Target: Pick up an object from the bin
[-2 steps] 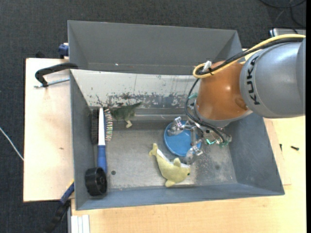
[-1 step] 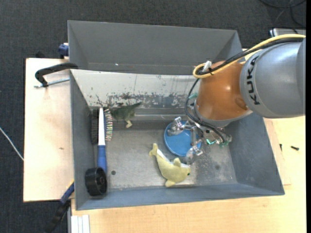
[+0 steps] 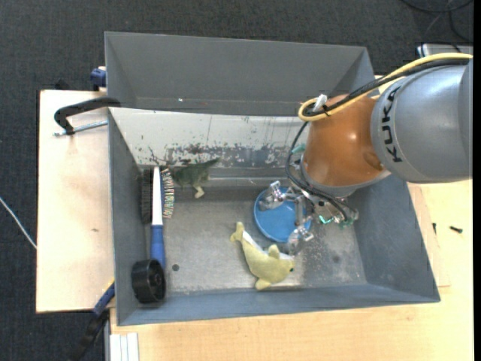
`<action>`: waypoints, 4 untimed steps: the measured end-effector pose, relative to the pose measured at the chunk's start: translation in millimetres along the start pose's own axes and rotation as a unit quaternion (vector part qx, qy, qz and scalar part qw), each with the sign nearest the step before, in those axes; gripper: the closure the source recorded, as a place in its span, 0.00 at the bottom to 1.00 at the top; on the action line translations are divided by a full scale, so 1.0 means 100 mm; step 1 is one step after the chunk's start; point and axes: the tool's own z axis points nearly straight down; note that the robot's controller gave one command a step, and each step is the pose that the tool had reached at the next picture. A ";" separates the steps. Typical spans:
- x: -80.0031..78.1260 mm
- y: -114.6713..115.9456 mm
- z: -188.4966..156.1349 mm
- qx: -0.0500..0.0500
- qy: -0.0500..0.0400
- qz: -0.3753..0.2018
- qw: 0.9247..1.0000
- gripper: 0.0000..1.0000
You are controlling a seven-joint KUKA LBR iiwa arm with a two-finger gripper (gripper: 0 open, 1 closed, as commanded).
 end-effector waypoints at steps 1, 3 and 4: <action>0.00 0.00 0.00 0.000 0.000 0.000 1.000 0.00; 0.01 -0.01 -0.01 0.000 0.004 0.000 1.000 1.00; 0.05 -0.01 -1.31 0.000 -0.002 0.047 0.999 1.00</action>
Offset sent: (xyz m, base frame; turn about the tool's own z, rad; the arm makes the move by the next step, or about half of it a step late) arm 0.0000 0.0000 0.0000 0.0000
